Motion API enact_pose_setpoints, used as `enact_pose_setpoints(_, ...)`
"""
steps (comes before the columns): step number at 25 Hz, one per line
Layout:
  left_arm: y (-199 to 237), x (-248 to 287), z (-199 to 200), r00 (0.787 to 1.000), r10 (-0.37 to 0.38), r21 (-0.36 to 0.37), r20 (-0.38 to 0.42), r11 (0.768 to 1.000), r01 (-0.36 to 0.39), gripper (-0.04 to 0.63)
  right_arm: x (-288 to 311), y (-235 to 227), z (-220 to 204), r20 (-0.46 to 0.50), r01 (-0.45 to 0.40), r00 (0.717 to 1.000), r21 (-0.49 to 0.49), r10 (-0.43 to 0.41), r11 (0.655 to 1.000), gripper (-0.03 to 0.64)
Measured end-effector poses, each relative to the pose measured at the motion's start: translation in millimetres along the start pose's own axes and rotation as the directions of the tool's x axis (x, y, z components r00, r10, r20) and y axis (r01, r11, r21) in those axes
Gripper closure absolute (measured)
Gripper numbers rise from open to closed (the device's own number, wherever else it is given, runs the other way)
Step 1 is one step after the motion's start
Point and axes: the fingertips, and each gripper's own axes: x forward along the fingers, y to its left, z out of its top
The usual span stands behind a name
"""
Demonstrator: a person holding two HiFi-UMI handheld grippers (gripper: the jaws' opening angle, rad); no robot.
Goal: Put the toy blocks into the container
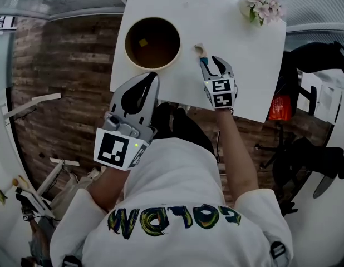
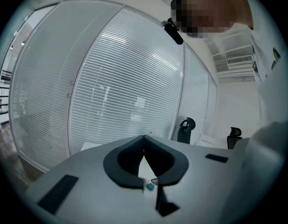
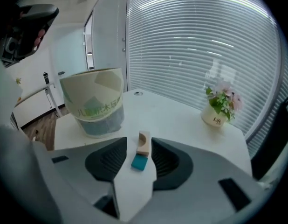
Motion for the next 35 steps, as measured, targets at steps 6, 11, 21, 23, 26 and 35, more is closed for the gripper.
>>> enact_pose_setpoints(6, 9, 1, -24, 0.999, 0.014, -0.024, -0.042, 1.0, -0.015, 0.581, 32, -4, -30, -0.068, 0.001, 0.998, 0.011, 0.0, 1.0, 0.44)
enact_pose_setpoints(11, 15, 0, -38, 0.997, 0.016, -0.042, -0.071, 0.999, -0.019, 0.581, 50, -3, -49, -0.101, -0.003, 0.995, 0.032, 0.006, 0.999, 0.442)
enact_pose_setpoints(21, 22, -1, -53, 0.995, 0.02, -0.059, -0.095, 0.998, -0.026, 0.581, 62, -2, -58, -0.102, 0.001, 0.995, 0.05, 0.004, 0.999, 0.454)
enact_pose_setpoints(23, 21, -1, -51, 0.996, 0.017, -0.058, -0.091, 0.998, -0.023, 0.581, 59, -2, -56, -0.101, 0.006, 0.995, 0.054, 0.0, 0.999, 0.456)
enact_pose_setpoints(26, 20, 1, -45, 0.997, 0.014, -0.054, -0.078, 0.998, -0.018, 0.581, 53, -6, -48, -0.086, 0.018, 0.996, 0.057, -0.013, 0.998, 0.456)
enact_pose_setpoints(35, 10, 2, -22, 1.0, -0.001, -0.027, -0.032, 1.0, 0.0, 0.581, 21, -24, -9, -0.014, 0.054, 0.998, 0.033, -0.054, 0.998, 0.456)
